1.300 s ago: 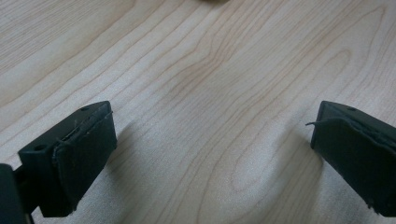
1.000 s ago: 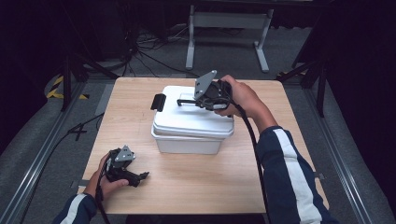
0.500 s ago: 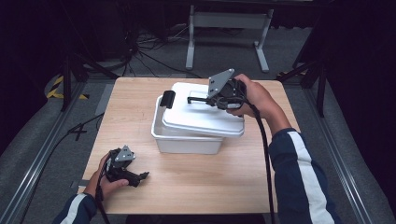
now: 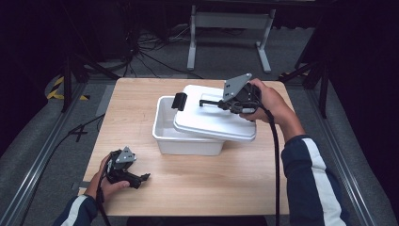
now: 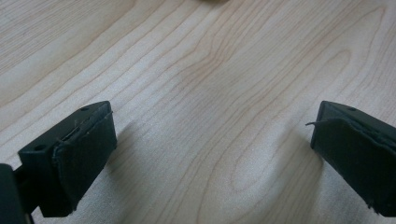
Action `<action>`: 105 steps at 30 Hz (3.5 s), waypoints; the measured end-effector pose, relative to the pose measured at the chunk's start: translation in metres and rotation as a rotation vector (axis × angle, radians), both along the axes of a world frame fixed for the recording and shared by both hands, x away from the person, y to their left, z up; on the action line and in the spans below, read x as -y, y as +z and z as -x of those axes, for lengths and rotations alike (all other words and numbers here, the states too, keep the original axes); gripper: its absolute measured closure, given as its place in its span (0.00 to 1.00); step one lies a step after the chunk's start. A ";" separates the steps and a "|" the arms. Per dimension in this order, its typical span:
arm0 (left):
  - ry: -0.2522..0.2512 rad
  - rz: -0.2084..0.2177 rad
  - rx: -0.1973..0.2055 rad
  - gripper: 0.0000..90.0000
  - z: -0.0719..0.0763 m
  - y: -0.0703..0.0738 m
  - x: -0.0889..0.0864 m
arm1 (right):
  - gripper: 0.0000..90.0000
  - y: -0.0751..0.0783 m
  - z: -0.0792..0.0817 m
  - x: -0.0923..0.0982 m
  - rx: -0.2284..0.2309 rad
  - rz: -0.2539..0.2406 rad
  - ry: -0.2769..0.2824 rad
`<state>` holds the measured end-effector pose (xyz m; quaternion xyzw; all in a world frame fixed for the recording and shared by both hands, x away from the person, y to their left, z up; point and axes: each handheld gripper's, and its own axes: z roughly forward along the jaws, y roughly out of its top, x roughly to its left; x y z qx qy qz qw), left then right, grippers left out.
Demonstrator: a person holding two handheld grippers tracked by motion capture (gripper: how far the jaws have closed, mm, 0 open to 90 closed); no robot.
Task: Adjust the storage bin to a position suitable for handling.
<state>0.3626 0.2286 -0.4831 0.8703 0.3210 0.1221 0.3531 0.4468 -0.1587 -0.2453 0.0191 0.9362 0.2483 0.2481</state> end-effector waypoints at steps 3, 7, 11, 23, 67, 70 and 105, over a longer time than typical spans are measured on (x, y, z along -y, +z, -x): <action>0.000 0.000 0.000 0.01 0.000 0.000 0.000 | 0.94 0.001 0.001 0.010 0.005 -0.015 -0.015; 0.000 -0.001 0.000 0.01 0.000 0.000 0.000 | 0.94 0.002 0.003 0.025 0.006 -0.030 -0.037; -0.001 0.000 0.000 0.01 0.000 0.000 0.000 | 0.94 0.003 0.004 0.041 0.015 -0.032 -0.058; -0.001 0.000 0.001 0.01 0.000 0.000 0.000 | 0.94 0.005 0.009 0.086 0.034 -0.058 -0.130; -0.003 -0.001 -0.004 0.01 0.000 0.000 0.000 | 0.94 -0.085 -0.004 0.183 -0.064 -0.071 -0.350; -0.004 -0.001 -0.005 0.01 0.000 0.000 0.000 | 0.94 -0.096 -0.008 0.180 -0.078 -0.081 -0.353; 0.000 -0.001 -0.008 0.01 0.000 0.000 0.000 | 0.93 -0.153 -0.032 0.183 -0.183 -0.140 -0.438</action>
